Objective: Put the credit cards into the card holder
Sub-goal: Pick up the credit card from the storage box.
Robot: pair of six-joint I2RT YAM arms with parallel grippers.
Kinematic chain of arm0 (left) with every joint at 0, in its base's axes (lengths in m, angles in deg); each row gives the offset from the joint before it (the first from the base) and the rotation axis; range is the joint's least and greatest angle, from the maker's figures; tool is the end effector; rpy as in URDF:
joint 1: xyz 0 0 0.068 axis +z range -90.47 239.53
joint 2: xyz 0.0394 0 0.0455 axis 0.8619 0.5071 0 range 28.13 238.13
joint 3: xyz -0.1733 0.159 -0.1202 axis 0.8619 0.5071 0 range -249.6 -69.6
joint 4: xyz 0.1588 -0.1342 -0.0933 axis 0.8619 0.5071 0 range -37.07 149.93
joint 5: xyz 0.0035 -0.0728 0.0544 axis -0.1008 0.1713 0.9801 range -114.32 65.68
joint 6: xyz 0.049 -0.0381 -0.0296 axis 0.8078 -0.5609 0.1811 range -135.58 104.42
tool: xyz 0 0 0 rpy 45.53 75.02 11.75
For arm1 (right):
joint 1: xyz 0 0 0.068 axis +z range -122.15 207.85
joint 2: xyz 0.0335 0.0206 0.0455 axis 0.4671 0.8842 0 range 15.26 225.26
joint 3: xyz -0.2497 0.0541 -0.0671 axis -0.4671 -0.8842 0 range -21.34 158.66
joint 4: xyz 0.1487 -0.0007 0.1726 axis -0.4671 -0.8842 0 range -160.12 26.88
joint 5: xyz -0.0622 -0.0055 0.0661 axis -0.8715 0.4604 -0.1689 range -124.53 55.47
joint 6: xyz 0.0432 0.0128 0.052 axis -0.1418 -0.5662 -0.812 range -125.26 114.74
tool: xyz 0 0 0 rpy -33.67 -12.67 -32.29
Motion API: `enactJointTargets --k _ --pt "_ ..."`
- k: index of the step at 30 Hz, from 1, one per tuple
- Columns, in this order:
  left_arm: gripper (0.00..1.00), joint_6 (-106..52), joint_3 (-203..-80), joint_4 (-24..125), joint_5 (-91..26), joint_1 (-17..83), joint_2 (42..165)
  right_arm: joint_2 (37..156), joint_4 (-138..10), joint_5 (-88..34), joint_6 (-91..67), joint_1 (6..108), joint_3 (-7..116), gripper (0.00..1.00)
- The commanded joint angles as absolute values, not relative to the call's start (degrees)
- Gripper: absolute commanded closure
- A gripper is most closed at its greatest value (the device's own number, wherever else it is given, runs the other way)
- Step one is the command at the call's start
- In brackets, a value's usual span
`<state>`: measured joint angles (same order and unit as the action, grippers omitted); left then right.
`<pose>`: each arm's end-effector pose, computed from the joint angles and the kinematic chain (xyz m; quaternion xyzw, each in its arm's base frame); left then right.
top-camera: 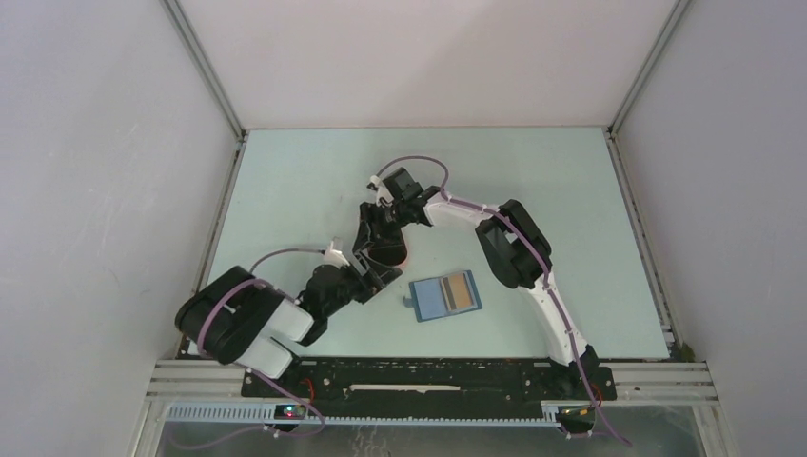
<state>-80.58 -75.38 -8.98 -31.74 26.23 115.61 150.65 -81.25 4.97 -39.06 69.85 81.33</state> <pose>0.1799 -0.1266 0.1266 -0.1871 0.7955 -0.4687 0.3353 0.3356 0.3497 0.1395 -0.1764 0.8764 0.4450 0.0532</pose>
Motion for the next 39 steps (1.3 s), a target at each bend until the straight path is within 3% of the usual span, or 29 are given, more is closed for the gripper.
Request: enactJointTargets --k 1,10,16,25,31,35,37,39 --pt "0.17 -77.4 -73.5 2.8 -30.0 26.6 107.7 148.3 -83.5 2.2 -32.1 69.7 84.3 0.29" --pt "0.13 -63.5 -79.4 36.1 -25.8 26.7 79.2 146.6 -86.4 5.9 -25.2 69.7 88.0 0.28" --pt "0.08 -57.0 -81.9 45.7 -25.1 27.4 67.8 147.7 -90.6 7.8 -18.7 69.6 90.9 0.28" --pt "0.11 -60.9 -82.0 48.9 -24.9 29.4 66.4 148.4 -105.3 6.0 9.6 68.9 98.5 0.28" --pt "0.16 -66.1 -80.6 42.1 -26.6 32.6 71.2 143.5 -107.3 9.6 23.8 65.8 97.1 0.30" --pt "0.25 -65.7 -86.4 42.1 -26.6 33.8 80.5 140.6 -110.0 15.6 34.9 63.8 95.6 0.38" --pt "0.33 -63.7 -90.6 43.9 -25.3 34.0 85.4 140.2 -115.6 18.0 45.5 62.9 95.8 0.51" --pt "0.35 -61.6 -94.2 46.8 -23.1 34.0 90.2 139.5 -119.2 17.7 53.3 62.4 95.5 0.56"
